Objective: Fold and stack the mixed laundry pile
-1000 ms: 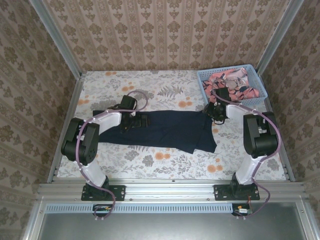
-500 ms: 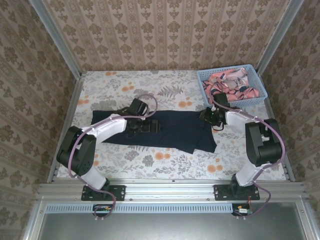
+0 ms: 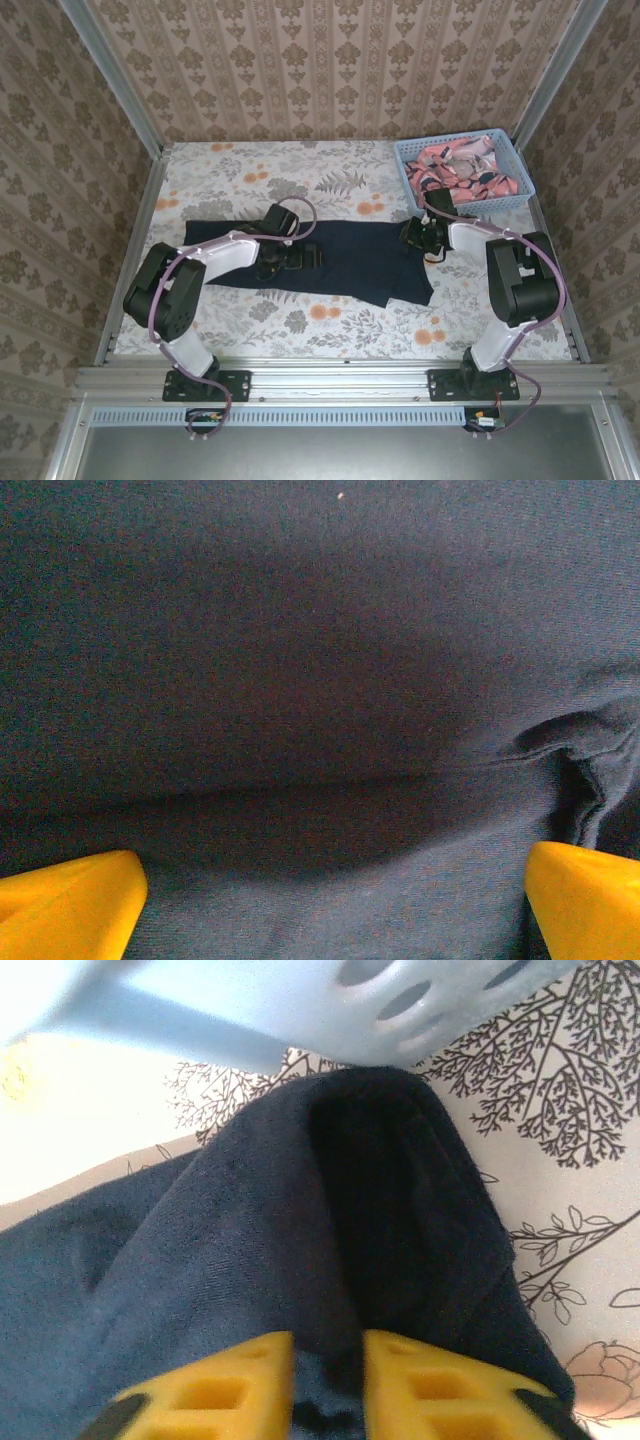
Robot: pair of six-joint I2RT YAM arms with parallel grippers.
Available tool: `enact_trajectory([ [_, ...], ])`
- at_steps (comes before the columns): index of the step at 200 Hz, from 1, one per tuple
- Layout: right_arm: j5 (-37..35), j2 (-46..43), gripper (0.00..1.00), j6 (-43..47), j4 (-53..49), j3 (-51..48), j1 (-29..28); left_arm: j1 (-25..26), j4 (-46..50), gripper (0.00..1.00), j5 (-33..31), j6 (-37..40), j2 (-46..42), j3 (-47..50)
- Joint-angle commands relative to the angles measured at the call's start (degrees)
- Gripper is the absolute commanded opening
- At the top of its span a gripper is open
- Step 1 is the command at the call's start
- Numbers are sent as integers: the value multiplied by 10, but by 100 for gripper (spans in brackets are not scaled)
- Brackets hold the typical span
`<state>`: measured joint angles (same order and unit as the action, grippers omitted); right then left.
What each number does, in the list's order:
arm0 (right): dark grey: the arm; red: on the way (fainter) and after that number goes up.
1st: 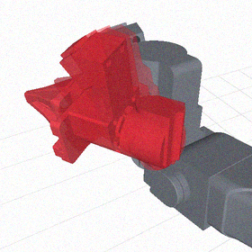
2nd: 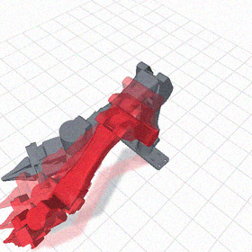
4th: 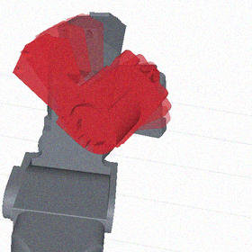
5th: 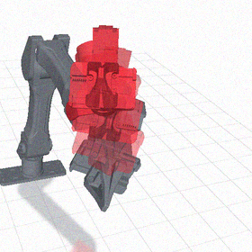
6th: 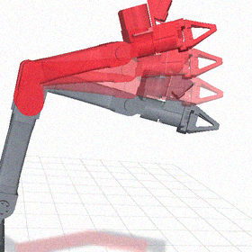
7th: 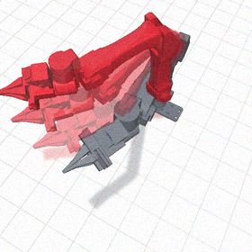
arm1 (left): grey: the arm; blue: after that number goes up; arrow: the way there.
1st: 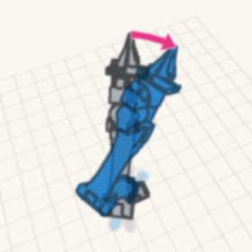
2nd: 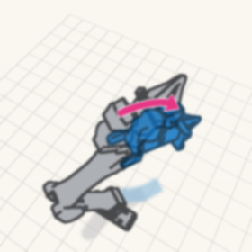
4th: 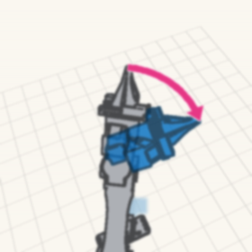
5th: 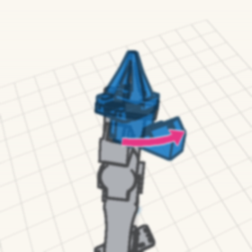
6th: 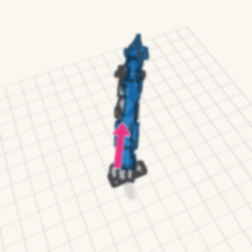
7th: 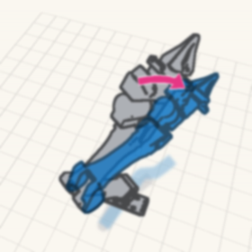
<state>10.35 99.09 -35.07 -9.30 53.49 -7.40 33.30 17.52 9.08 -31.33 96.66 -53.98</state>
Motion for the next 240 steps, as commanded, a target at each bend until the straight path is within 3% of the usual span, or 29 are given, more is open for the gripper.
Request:
enact_trajectory([
  [1, 5, 1, 14, -6, 11, -1, -4, -4, 6, 100, 3, -7, 24, 24],
  [30, -14, -35, 0, 3, -18, 18, -3, -3, 9, 100, 0, -4, 31, 28],
  [65, -50, -46, 0, 3, -49, 55, -2, -4, 18, 100, -7, 5, 33, 34],
  [133, -80, 79, 0, -8, -21, 130, 3, -3, 18, 100, -8, 6, 31, 34],
  [165, -80, 73, 17, -14, -35, 119, 3, -6, 47, 100, -6, 2, 7, 10],
  [198, -90, -16, 43, -13, -69, 83, -2, -22, 82, 100, 1, 9, -41, -52],
  [240, -86, -104, 44, -6, -135, 25, -53, -69, 58, 98, -25, 76, -28, -111],
])
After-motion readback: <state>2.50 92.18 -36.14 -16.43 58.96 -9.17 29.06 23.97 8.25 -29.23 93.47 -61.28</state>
